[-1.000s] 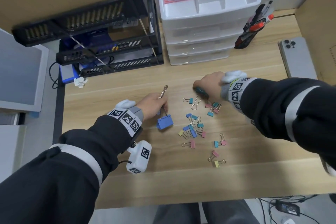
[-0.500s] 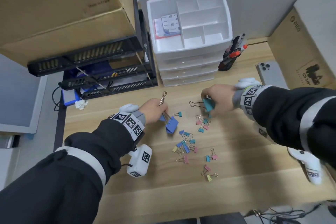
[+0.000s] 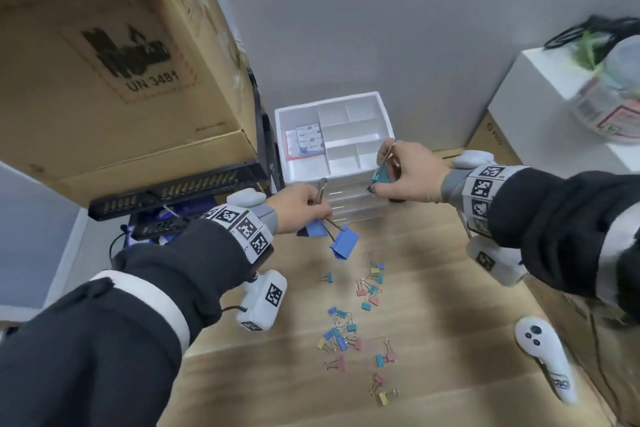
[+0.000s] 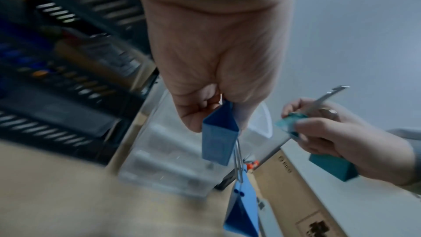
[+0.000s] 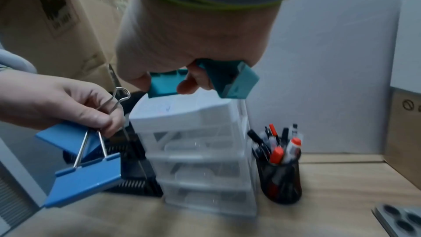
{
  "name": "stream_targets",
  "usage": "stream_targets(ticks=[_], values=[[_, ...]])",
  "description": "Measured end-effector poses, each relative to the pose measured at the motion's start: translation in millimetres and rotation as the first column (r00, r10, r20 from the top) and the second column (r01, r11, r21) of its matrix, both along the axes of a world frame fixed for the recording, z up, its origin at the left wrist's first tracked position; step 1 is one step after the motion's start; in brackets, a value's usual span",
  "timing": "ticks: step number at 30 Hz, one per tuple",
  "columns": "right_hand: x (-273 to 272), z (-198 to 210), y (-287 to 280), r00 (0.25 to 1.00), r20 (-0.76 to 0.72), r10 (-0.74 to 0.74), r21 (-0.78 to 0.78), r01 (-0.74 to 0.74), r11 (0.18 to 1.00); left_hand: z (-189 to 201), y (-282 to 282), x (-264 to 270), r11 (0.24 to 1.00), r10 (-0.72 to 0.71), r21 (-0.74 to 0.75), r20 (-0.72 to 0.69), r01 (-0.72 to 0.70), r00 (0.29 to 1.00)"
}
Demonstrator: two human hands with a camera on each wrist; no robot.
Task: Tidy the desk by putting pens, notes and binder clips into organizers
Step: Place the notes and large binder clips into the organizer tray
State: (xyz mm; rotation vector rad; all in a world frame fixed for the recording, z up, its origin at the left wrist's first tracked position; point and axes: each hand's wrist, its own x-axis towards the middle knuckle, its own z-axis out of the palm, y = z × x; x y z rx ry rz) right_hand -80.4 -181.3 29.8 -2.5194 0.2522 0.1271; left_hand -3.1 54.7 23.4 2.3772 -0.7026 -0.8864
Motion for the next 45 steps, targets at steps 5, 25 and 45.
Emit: stream_targets(ticks=[5,25,45], values=[[37.4,37.1,-12.3,0.981,0.094,-0.169,-0.031,0.172,0.985,51.2,-23.2,21.6,0.989,0.008,-0.144,0.164,0.016,0.986],[100.5,5.7,-22.9,0.98,0.034,-0.198,-0.32,0.198,0.926,68.5,-92.2,97.7,0.982,0.029,-0.166,0.588,0.085,0.808],[106.7,29.3,-32.5,0.826,0.148,-0.544,0.424,0.444,0.79,31.9,-115.3,108.1,0.992,-0.003,-0.107,0.534,0.071,0.845]])
